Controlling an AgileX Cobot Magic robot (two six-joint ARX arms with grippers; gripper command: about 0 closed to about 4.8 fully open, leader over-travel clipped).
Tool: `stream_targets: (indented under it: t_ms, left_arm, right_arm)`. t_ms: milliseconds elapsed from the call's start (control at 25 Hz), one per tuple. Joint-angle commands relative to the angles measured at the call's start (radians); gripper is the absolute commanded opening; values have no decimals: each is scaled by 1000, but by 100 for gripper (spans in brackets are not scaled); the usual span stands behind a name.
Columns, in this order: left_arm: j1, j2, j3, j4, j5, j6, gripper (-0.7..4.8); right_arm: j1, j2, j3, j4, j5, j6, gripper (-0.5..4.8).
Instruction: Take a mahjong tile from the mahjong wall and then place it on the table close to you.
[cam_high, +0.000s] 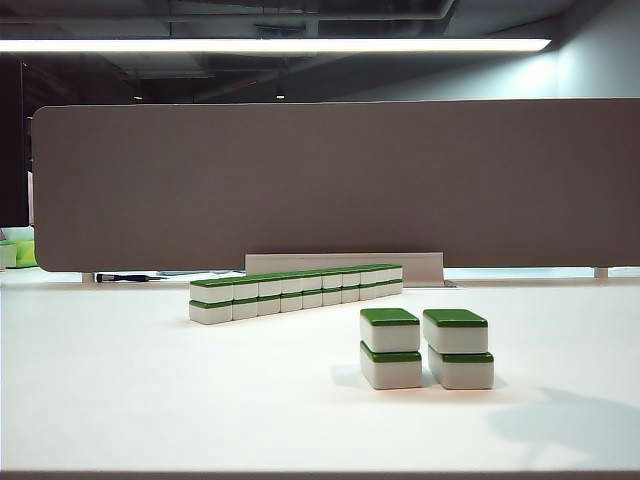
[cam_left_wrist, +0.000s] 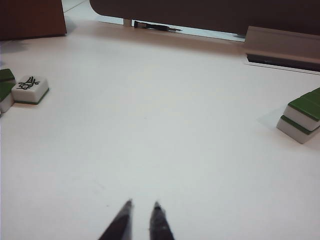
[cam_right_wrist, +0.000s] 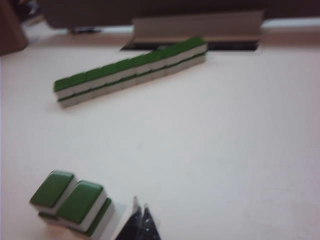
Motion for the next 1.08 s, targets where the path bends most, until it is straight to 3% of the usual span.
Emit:
stream_targets:
  t_ms: [40,561,1081]
  left_arm:
    - [-1,1,1,-11,1,0,49]
    - [-1,1,1,-11,1,0,49]
    - [-1,1,1,-11,1,0,49]
  right_arm:
    - [-31,-66,-56,69,87,56,-1]
    - [-59,-195,-195,67,156,55,-1]
    - [-57,-214,-195,45,280,51,-1]
